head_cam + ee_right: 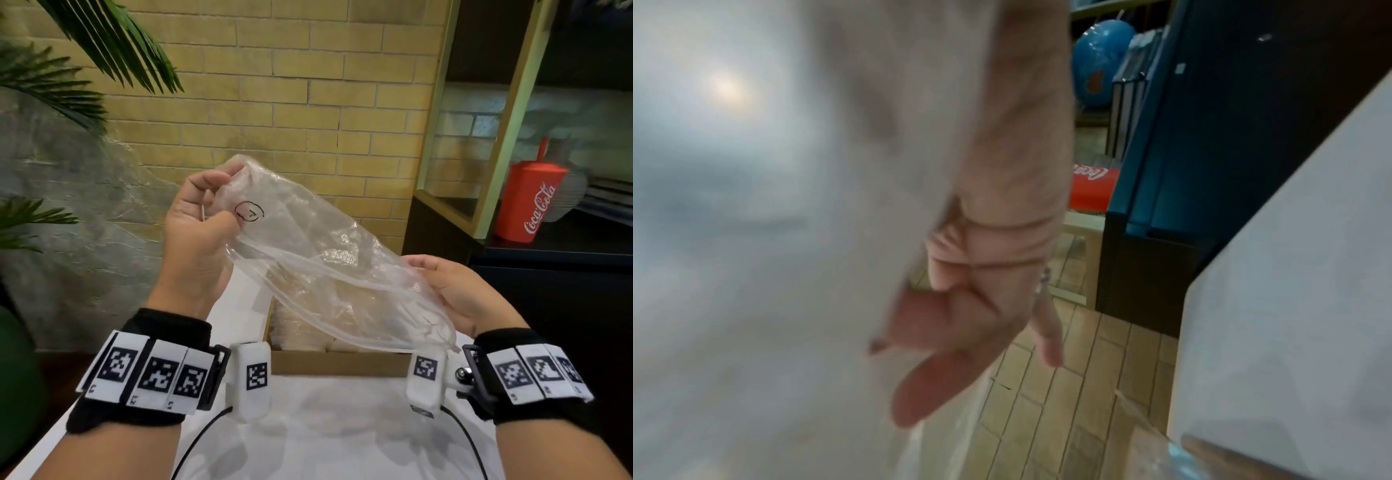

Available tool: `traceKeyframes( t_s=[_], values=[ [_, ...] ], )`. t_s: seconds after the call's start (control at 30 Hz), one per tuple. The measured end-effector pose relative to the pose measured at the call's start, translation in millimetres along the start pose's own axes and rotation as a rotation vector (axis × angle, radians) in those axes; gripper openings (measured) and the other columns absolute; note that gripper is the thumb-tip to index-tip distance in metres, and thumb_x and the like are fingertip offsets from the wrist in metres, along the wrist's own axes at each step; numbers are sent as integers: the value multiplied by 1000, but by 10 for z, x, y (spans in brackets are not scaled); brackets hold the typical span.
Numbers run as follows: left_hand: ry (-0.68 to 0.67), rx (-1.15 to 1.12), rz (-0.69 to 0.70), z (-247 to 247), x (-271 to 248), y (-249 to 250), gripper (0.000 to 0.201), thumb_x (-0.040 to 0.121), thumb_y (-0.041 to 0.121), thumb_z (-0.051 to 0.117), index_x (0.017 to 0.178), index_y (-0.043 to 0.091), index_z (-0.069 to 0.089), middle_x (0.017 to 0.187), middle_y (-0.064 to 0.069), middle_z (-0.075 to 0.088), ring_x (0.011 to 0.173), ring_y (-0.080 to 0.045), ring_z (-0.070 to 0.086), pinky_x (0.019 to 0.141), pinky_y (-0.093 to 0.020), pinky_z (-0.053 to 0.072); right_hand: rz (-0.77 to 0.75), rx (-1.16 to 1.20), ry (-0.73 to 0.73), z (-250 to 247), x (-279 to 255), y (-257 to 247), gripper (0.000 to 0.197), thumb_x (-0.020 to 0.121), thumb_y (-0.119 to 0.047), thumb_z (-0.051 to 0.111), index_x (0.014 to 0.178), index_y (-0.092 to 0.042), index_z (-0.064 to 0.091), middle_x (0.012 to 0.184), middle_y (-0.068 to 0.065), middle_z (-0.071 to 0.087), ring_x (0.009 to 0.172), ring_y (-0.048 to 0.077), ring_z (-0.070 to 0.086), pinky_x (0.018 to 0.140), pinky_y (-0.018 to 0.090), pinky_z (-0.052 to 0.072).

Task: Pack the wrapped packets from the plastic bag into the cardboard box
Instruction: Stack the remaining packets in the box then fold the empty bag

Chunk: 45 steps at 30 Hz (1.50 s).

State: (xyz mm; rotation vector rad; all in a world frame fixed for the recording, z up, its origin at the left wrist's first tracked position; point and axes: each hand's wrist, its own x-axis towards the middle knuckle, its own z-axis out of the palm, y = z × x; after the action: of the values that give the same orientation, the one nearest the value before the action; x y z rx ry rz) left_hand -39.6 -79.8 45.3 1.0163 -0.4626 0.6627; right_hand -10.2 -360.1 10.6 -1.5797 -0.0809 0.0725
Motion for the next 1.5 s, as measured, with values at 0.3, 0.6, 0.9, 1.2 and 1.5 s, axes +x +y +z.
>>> traceKeyframes(
  t_s=[0.3,0.6,0.9,1.2,1.5],
  values=[
    [68,262,62,-208,116,-51,61,72,-26,41,53,28,65,57,12,64,60,-1,59,69,-17,51,-375,204,391,-74,6,-110,30,90,8,46,104,-13,63,95,-3,64,79,9,56,70,15,50],
    [-24,605,-109,-295,125,-161,68,77,-25,36,48,29,66,83,12,64,84,-9,57,70,-14,42,-575,174,456,-132,-36,-187,42,92,-2,47,124,-29,50,136,-4,45,118,11,52,103,38,45],
    [-157,537,-218,-319,99,-110,50,74,-8,56,106,31,64,107,14,66,81,-3,54,78,-23,41,-590,168,316,-290,35,-63,87,80,15,50,148,-29,18,155,-2,24,137,17,34,105,42,42],
    [49,370,-251,-376,147,-213,24,80,-3,62,84,20,55,67,6,62,55,1,60,49,-11,47,-404,253,153,-287,68,-4,38,92,1,44,76,-19,73,59,-7,65,54,1,58,57,12,49],
    [49,318,-351,-384,136,-199,60,83,-16,37,38,20,54,42,8,52,31,-6,42,32,-13,33,-422,254,135,-294,52,22,44,83,7,45,49,-18,57,62,1,59,60,16,54,60,28,44]
  ],
)
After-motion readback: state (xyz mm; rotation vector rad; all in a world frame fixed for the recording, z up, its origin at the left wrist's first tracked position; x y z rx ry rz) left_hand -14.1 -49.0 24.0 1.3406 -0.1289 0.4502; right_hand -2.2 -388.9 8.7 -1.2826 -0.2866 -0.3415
